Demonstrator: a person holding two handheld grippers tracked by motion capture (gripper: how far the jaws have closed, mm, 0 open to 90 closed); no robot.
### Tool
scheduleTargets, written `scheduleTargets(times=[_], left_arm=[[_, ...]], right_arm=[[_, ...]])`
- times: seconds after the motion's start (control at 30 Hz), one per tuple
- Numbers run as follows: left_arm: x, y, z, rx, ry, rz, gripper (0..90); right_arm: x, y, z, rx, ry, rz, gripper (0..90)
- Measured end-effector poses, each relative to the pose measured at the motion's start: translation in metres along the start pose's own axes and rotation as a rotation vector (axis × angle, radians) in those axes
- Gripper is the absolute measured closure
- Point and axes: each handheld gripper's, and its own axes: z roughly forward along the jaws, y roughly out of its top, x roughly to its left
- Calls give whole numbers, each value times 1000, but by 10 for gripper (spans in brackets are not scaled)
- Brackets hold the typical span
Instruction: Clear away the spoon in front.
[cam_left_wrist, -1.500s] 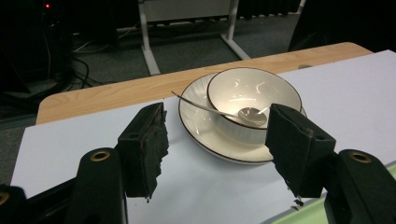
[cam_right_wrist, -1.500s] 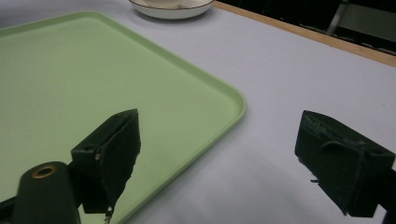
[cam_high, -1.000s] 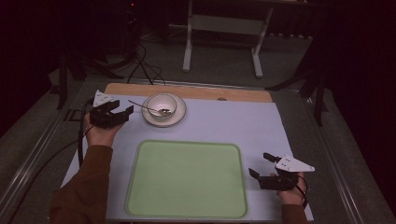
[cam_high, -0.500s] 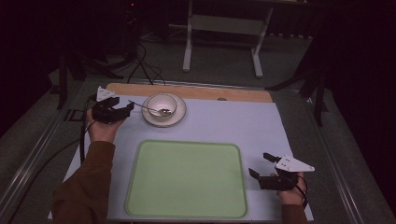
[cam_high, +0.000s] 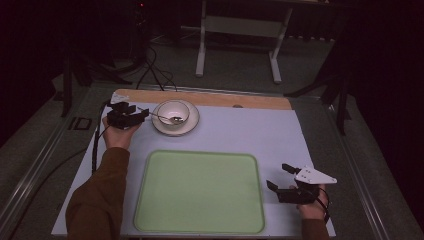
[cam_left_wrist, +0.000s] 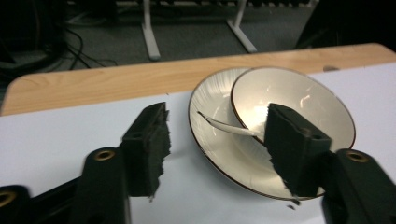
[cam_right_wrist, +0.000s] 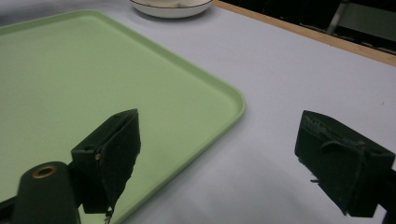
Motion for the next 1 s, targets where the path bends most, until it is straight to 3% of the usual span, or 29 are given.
scheduleTargets(times=[0.13,0.33,0.67,1.0], left_arm=[[3,-2,7,0,-21,-45,462],[3,-3,11,-13,-61,-62,607],[-10,2,-3,-100,-120,-21,824],[-17,6,-15,-117,-125,41,884]], right_arm=[[0,0,-1,-1,-2,0,140],[-1,-1,-1,0,-3,-1,140],[-1,-1,0,4,-5,-1,140],[0,-1,0,9,-4,-2,140]])
